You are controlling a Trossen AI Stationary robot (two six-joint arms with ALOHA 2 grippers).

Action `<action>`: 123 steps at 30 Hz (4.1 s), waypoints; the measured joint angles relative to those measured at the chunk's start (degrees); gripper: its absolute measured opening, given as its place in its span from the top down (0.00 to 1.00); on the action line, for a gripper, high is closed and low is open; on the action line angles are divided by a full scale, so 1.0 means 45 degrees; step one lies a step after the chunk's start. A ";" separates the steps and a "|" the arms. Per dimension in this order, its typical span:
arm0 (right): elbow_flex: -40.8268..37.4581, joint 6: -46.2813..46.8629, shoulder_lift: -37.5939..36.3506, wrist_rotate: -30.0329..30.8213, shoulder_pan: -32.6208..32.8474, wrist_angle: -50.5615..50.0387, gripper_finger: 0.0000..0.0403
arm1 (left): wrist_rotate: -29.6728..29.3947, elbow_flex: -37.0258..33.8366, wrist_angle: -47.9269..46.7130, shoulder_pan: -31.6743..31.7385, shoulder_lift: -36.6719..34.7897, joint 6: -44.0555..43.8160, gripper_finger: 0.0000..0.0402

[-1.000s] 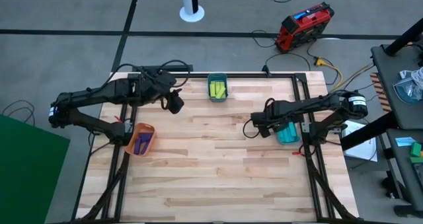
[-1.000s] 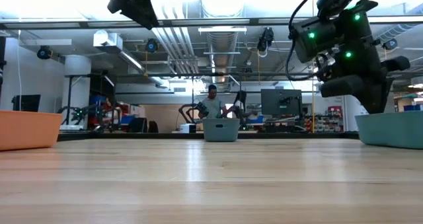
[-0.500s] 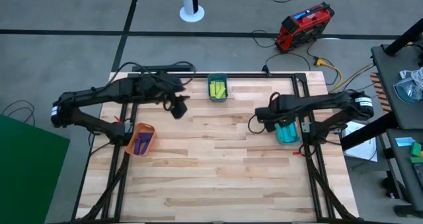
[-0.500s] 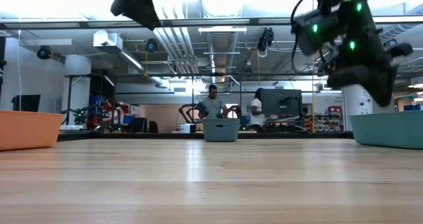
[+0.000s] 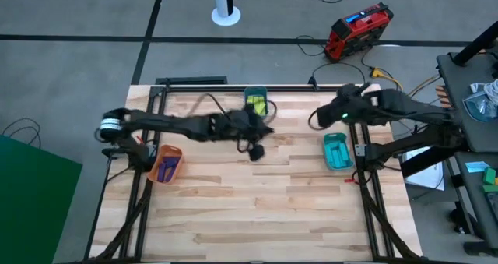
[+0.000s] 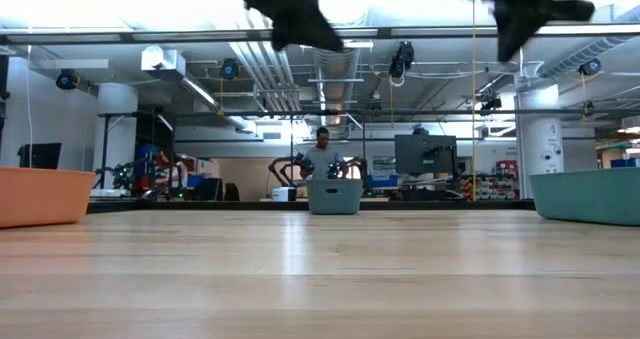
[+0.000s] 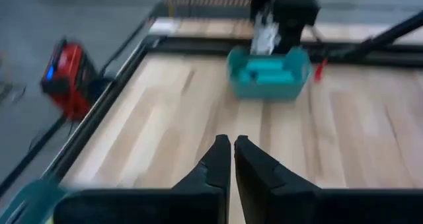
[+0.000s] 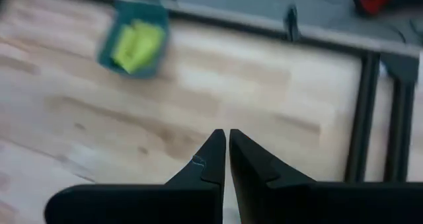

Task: Sort blocks
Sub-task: Adjust the light blue bin on the table, then adjust the orange bin on the table

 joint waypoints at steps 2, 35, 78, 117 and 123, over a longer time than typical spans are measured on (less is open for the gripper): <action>0.0604 -0.0778 -0.0279 0.0414 -0.0005 0.0220 0.97 | -0.0251 0.0000 0.1656 -0.0374 0.0909 0.0071 1.00; -0.3860 -0.1689 0.0366 -0.2728 -0.1122 0.1449 0.97 | -0.5374 0.4775 0.2857 -0.2814 0.5166 0.0943 1.00; -0.6563 -0.3638 0.3062 -0.4614 -0.2487 0.5540 0.97 | -0.9415 -0.0427 0.0758 -0.3271 -0.1240 -0.0847 1.00; -0.3630 -0.3801 0.0076 -0.3168 -0.2453 0.4670 0.97 | -0.4130 -0.0413 -0.6840 -0.3164 -0.1406 -0.8132 1.00; -0.2684 -0.3831 -0.0368 -0.2416 -0.2453 0.4742 0.97 | -0.2354 -0.0725 -1.2760 -0.3090 -0.0909 -1.1998 1.00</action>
